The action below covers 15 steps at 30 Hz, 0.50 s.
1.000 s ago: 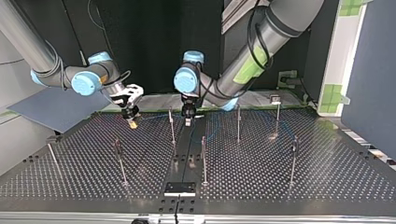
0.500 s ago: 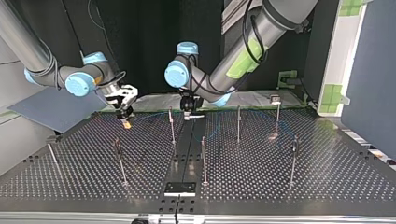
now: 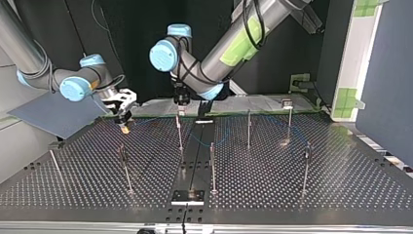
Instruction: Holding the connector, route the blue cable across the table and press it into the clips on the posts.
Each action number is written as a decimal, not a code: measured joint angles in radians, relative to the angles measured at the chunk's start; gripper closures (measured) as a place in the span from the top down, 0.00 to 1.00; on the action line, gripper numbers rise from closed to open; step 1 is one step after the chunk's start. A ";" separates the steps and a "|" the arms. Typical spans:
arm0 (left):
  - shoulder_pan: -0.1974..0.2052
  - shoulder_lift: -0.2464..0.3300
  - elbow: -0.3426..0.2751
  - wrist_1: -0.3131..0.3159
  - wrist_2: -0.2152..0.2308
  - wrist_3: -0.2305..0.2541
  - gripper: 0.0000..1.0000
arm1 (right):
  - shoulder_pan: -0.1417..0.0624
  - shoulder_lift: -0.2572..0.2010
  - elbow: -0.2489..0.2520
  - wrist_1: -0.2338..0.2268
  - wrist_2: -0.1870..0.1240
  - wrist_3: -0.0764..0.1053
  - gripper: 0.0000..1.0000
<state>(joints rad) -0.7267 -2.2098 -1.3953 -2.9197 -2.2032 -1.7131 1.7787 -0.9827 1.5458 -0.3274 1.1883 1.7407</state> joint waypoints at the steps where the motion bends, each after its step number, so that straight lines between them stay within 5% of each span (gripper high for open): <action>1: -0.008 0.000 0.002 0.006 -0.006 0.002 0.98 | -0.002 0.000 0.000 0.000 0.000 0.000 0.00; 15: -0.129 -0.013 0.094 0.055 -0.013 -0.023 0.98 | -0.008 0.000 0.000 0.002 -0.032 -0.004 0.00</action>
<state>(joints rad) -0.8554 -2.2231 -1.3010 -2.8648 -2.2163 -1.7360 1.7711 -0.9827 1.5457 -0.3257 1.1567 1.7370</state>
